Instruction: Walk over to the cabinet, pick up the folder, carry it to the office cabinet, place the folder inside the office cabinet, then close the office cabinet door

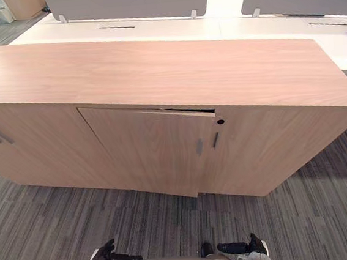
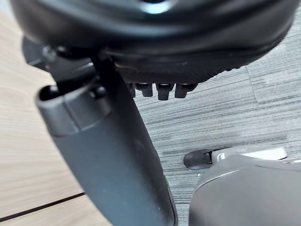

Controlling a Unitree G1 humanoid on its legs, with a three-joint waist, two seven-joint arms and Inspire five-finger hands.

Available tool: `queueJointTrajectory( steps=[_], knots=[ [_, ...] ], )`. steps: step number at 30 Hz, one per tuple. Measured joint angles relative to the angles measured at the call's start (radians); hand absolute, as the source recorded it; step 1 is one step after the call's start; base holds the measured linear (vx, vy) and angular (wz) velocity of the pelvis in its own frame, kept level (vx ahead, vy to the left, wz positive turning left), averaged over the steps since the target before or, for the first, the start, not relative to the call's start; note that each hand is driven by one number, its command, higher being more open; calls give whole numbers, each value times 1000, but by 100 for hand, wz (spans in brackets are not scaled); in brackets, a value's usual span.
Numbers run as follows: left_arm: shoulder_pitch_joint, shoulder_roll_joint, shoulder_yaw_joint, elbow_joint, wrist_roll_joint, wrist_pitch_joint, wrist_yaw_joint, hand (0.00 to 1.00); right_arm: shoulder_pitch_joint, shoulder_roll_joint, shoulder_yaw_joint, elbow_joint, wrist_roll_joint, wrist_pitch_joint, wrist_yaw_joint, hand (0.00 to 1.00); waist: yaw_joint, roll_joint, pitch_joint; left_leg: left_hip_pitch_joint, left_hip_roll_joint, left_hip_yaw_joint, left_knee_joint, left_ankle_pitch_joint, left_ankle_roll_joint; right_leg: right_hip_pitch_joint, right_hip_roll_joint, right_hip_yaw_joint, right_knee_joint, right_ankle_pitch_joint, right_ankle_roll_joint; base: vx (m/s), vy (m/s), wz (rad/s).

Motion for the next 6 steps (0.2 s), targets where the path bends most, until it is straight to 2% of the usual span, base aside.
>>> queueJointTrajectory(
  steps=[6],
  knots=[
    [-2, -7, 35, 8, 7, 12, -2, 100, -17, 0, -20, 17, -1, 10, 2, 100, 3, -2, 0, 5, -9, -6, -6, 0, 2, 5, -8, -13, 0, -2, 2, -1, -6, 2]
  ],
)
